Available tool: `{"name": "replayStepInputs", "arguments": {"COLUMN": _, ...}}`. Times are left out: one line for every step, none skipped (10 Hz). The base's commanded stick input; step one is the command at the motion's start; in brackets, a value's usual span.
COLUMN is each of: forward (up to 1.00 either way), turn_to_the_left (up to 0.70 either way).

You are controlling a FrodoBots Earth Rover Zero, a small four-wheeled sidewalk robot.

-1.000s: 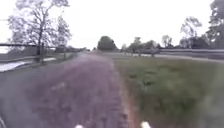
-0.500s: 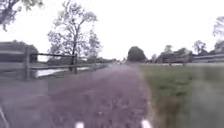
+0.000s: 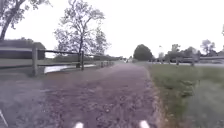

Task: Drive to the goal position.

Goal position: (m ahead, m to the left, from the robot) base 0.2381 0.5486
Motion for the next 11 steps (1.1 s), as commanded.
{"name": "replayStepInputs", "arguments": {"forward": 0.00, "turn_to_the_left": 0.70}}
{"name": "replayStepInputs", "arguments": {"forward": 0.00, "turn_to_the_left": 0.70}}
{"name": "replayStepInputs", "arguments": {"forward": 0.00, "turn_to_the_left": 0.70}}
{"name": "replayStepInputs", "arguments": {"forward": 0.00, "turn_to_the_left": 0.70}}
{"name": "replayStepInputs", "arguments": {"forward": 0.00, "turn_to_the_left": 0.70}}
{"name": "replayStepInputs", "arguments": {"forward": 0.00, "turn_to_the_left": 0.70}}
{"name": "replayStepInputs", "arguments": {"forward": 0.00, "turn_to_the_left": 0.70}}
{"name": "replayStepInputs", "arguments": {"forward": 0.00, "turn_to_the_left": 0.70}}
{"name": "replayStepInputs", "arguments": {"forward": 0.00, "turn_to_the_left": 0.70}}
{"name": "replayStepInputs", "arguments": {"forward": 0.00, "turn_to_the_left": 0.70}}
{"name": "replayStepInputs", "arguments": {"forward": 0.00, "turn_to_the_left": 0.70}}
